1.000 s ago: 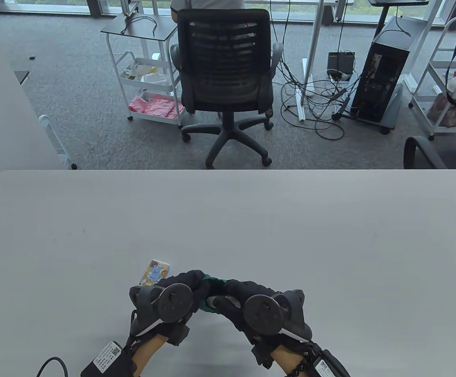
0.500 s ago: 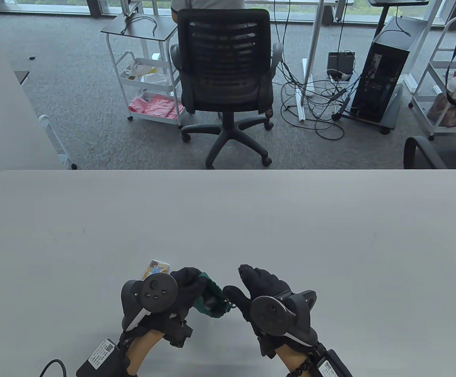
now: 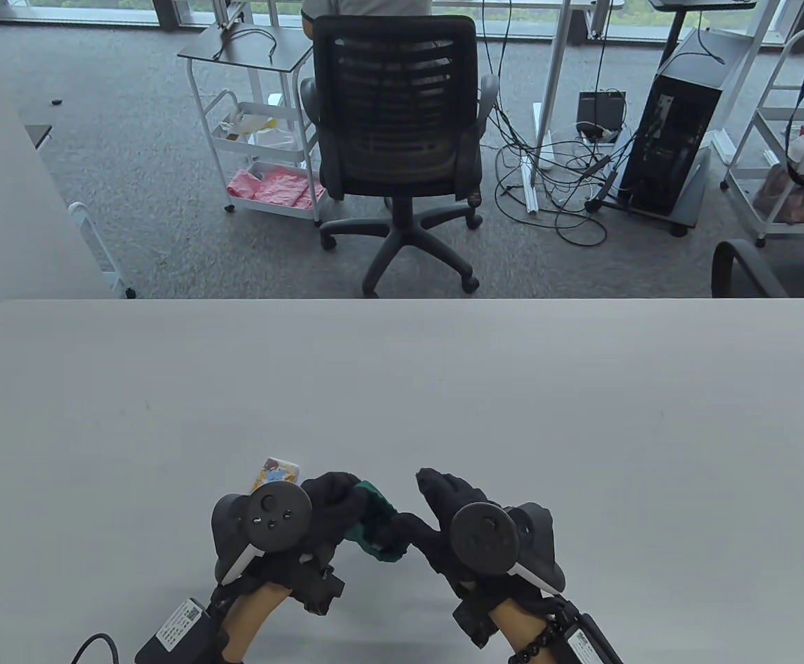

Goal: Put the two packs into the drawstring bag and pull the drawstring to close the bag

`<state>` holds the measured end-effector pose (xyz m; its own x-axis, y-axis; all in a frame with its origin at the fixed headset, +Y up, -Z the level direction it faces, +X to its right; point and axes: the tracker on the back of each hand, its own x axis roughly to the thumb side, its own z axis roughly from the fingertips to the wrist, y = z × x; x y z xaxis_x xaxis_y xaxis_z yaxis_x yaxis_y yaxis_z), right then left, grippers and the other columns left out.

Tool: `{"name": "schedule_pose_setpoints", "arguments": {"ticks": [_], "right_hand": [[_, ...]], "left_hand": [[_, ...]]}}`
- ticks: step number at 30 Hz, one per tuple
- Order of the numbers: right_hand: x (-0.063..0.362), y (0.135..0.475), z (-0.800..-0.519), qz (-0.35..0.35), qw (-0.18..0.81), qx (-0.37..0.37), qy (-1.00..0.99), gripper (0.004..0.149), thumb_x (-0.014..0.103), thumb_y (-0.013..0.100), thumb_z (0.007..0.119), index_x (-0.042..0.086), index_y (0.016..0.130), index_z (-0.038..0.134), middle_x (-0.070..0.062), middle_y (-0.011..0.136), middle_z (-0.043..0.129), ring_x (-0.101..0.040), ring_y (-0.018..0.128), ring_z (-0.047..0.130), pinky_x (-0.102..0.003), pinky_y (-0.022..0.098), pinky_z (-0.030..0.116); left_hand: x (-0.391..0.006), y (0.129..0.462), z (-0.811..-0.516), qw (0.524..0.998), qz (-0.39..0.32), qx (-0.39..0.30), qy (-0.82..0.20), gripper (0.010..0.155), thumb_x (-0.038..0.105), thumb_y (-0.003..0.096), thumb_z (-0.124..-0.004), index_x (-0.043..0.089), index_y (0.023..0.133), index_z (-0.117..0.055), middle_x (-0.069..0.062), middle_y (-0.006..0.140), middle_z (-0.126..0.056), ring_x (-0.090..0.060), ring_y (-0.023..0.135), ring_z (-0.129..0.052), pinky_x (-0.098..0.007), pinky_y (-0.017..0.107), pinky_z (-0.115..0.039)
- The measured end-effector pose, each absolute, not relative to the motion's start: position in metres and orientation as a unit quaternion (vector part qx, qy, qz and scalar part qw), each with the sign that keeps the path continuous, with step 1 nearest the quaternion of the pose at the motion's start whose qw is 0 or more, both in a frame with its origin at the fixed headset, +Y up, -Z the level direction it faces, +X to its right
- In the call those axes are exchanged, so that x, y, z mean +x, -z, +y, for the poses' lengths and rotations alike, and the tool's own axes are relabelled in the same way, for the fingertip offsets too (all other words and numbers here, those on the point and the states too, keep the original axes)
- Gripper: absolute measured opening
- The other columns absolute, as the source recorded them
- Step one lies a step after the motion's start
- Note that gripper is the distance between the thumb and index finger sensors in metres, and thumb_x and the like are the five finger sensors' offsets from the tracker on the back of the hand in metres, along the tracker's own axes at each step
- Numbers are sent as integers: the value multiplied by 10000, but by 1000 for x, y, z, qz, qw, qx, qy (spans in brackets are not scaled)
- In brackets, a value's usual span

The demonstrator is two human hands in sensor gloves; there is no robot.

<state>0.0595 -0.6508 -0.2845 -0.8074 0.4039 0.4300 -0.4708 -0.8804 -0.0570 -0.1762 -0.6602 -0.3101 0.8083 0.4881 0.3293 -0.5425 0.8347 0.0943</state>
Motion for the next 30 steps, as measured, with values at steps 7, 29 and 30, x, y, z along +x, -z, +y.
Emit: {"name": "schedule_pose_setpoints", "arguments": {"ticks": [7,29,30], "right_hand": [[43,288,-658,-48,204,218,-953,735,533,507,757,-20,987,707,-276,883,841,-458,673,979,-594,499,841],[71,298,-644,-103,295,172,-934,415,374,498,858,46,740,937,-64,437,1045,-104,211,1071,-321,195,969],[72,298,-645,-101,302,168,-933,413,371,497,860,45,737,938,-63,432,1046,-100,206,1070,-317,191,970]], "left_hand": [[-171,306,-655,941,-163,99,-280,434,495,493,-811,153,733,-929,56,447,-1065,-74,258,-1124,-347,333,-983],[-173,311,-651,948,-218,104,-206,445,507,470,-826,202,782,-914,45,517,-1060,-118,334,-1118,-390,392,-958],[-173,311,-652,947,-220,99,-212,444,504,474,-821,201,786,-911,46,524,-1060,-122,341,-1119,-391,397,-958]]}}
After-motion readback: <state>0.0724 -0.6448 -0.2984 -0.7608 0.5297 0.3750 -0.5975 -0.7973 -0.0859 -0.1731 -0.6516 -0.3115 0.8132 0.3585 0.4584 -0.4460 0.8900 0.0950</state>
